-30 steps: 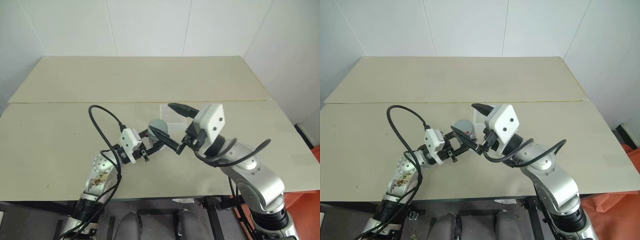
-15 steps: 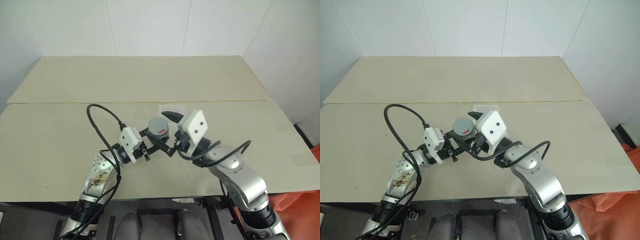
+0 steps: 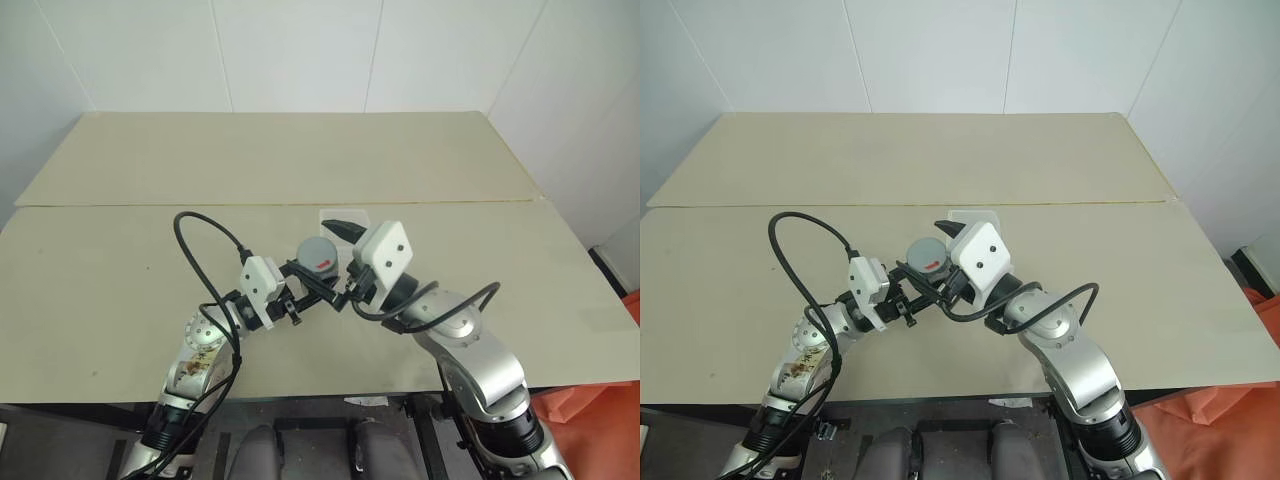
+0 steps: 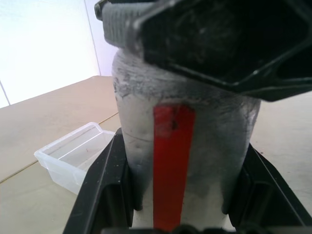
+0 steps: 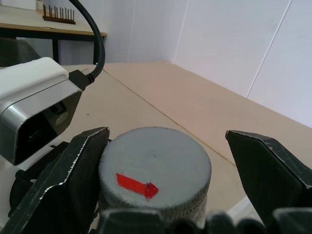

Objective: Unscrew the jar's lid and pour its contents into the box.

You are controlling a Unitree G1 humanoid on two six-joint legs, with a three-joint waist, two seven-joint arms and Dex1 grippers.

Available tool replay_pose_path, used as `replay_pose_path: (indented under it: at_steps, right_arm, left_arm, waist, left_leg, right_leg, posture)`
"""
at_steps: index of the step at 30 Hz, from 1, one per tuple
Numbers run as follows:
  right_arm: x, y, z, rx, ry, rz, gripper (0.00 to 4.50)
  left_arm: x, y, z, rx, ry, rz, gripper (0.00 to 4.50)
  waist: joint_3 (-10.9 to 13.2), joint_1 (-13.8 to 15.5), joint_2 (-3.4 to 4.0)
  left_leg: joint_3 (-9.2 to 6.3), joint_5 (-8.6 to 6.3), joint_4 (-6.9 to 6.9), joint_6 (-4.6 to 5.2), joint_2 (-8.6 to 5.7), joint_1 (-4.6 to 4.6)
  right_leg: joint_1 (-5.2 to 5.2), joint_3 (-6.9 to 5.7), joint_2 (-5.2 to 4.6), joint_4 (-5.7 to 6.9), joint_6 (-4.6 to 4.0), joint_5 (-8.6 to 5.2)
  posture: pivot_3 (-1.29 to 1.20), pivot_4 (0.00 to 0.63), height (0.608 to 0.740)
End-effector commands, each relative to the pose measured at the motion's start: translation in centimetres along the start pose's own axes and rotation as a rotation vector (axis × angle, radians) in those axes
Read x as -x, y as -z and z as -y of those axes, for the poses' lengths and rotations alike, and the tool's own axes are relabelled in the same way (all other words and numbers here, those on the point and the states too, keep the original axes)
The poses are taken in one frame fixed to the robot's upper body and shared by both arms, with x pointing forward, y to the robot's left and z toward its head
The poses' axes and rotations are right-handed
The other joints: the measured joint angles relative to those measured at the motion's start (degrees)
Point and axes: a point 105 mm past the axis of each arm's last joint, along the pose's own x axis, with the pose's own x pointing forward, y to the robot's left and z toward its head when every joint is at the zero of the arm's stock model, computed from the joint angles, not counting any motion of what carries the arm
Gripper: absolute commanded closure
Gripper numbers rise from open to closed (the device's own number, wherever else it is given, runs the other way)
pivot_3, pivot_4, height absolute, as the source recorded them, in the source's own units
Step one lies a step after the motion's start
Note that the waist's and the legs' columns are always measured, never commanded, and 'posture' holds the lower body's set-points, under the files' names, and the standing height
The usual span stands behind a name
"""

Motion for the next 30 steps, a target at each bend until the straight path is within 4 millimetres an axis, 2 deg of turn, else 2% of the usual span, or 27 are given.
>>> replay_pose_path:
  at_steps: [1,3,8,15,19,24,30]
  right_arm:
    - [0.5,-1.2,0.4,0.021,0.023,0.051,0.05]
    - [0.5,-1.1,0.3,0.022,0.021,0.047,0.05]
    - [0.6,-1.1,0.5,0.028,0.033,0.053,1.54]
    - [0.7,-1.4,0.7,0.017,0.013,0.075,1.59]
    - [1.4,-2.3,0.3,-0.073,-0.169,0.137,1.59]
    - [1.3,-2.8,1.1,-0.104,-0.404,0.164,1.59]
    - [0.6,-2.5,1.4,-0.046,-0.786,0.152,1.59]
  left_arm:
    - [-0.5,-1.3,0.1,-0.014,0.023,0.05,2.53]
    - [-0.6,-1.5,0.0,-0.003,0.019,0.059,2.53]
    - [-0.4,-1.0,0.2,-0.01,0.041,0.036,2.53]
    - [0.0,-0.7,0.2,-0.015,0.052,0.022,2.53]
    - [0.4,-1.3,1.0,-0.009,0.135,0.033,2.53]
    - [0.8,-1.9,2.4,0.005,0.262,0.031,2.53]
    - [0.6,-2.4,3.5,0.005,0.342,0.043,2.53]
  waist:
    - [0.0,0.0,0.0]
    - [0.0,0.0,0.0]
    - [0.0,0.0,0.0]
    - [0.0,0.0,0.0]
    - [0.0,0.0,0.0]
    - [0.0,-0.2,0.0]
    - [0.0,-0.2,0.0]
  left_leg:
    - [0.0,0.0,0.0,0.0,0.0,0.0]
    - [0.0,0.0,0.0,0.0,0.0,0.0]
    - [-0.01,0.0,0.0,0.0,0.0,0.01]
    - [0.0,0.0,0.0,0.0,0.0,0.0]
    - [0.0,0.0,0.0,0.0,0.0,0.01]
    - [0.0,0.0,0.0,0.0,0.01,0.05]
    - [-0.03,0.0,-0.01,0.01,0.08,0.1]
  right_leg:
    - [0.0,0.0,0.0,0.0,0.0,0.0]
    - [0.0,0.0,0.0,0.0,0.0,0.0]
    - [0.0,0.0,0.0,0.0,0.01,-0.01]
    - [0.0,0.0,0.0,0.0,0.01,0.0]
    - [0.01,0.0,0.0,-0.01,0.0,-0.01]
    - [0.04,0.01,0.0,0.0,0.02,-0.01]
    - [0.05,0.0,0.1,0.04,0.03,-0.04]
  posture:
    - [0.0,0.15,0.74]
    - [0.0,0.15,0.74]
    - [0.0,0.15,0.74]
    - [0.0,0.15,0.74]
    - [0.0,0.15,0.74]
    - [0.0,0.15,0.74]
    - [0.0,0.15,0.74]
